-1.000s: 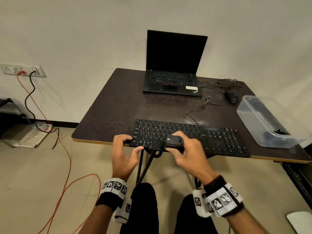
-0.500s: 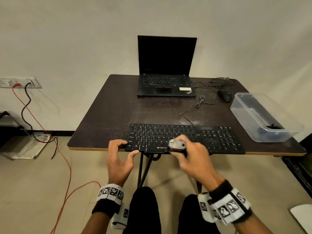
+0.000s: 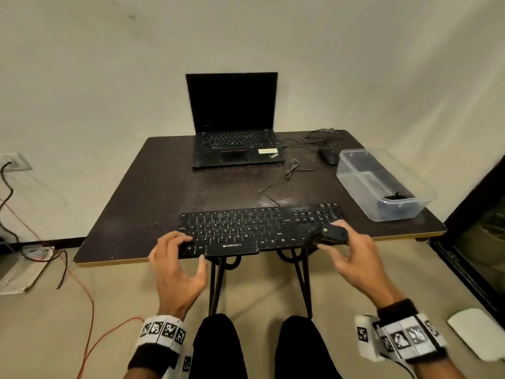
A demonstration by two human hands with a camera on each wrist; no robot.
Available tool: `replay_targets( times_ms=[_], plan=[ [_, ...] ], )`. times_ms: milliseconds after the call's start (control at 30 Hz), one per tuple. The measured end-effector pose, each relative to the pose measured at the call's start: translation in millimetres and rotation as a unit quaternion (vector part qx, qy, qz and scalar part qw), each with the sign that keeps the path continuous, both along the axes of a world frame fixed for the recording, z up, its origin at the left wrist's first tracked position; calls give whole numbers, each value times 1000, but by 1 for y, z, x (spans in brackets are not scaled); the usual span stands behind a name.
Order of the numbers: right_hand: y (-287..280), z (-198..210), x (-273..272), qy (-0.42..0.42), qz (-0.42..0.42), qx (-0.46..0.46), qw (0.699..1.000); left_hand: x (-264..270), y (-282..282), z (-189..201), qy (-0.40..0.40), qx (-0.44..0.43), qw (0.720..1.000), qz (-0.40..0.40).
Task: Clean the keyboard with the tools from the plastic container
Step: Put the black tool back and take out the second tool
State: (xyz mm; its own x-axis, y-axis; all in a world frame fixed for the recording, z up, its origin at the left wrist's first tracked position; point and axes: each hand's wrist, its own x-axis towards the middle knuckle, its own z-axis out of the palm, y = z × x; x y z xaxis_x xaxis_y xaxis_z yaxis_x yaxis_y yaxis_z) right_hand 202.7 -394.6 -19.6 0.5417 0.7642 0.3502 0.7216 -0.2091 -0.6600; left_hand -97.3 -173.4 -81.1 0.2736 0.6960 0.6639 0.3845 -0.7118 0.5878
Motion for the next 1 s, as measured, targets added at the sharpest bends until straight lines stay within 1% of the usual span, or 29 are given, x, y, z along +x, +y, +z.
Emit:
replay_targets(
  times_ms=[33,100,167,233,300,367,433,500,567,633,733,833,900,967,1000],
  plan=[
    [6,-3,-4,9,9,9,1000,15,-8,8,22,23,999,-17],
    [22,-6,-18,10,34,11,999,49,-22,23,72,52,992,-89],
    [33,-8,-32,-2,57,4,998,88,-30,29,135,73,974,-166],
    [37,-8,-36,-13,69,-10,998,119,-32,26,196,73,958,-197],
    [29,-8,-26,-9,55,-16,998,132,-28,20,238,64,951,-186],
    [9,-8,-4,-11,17,-1,1000,131,-22,14,256,65,949,-171],
    [-18,-12,22,-15,-45,3,999,128,-18,11,253,68,950,-168],
    [-39,-16,47,2,-100,6,995,127,-17,10,252,66,952,-161],
    [-46,-19,62,0,-122,4,993,128,-19,8,255,65,953,-148],
    [-43,-18,66,-9,-119,17,993,129,-22,9,257,68,954,-140],
    [-26,-13,64,8,-100,31,994,129,-23,11,252,80,955,-133],
    [3,-9,44,16,-38,8,999,132,-26,13,259,86,954,-123],
    [21,-9,29,2,-1,-4,1000,132,-27,14,264,87,953,-121],
    [29,-7,29,-17,4,-22,1000,129,-26,15,265,84,952,-126],
    [27,-6,36,-21,-12,-27,999,128,-25,15,266,82,952,-128]
  ],
)
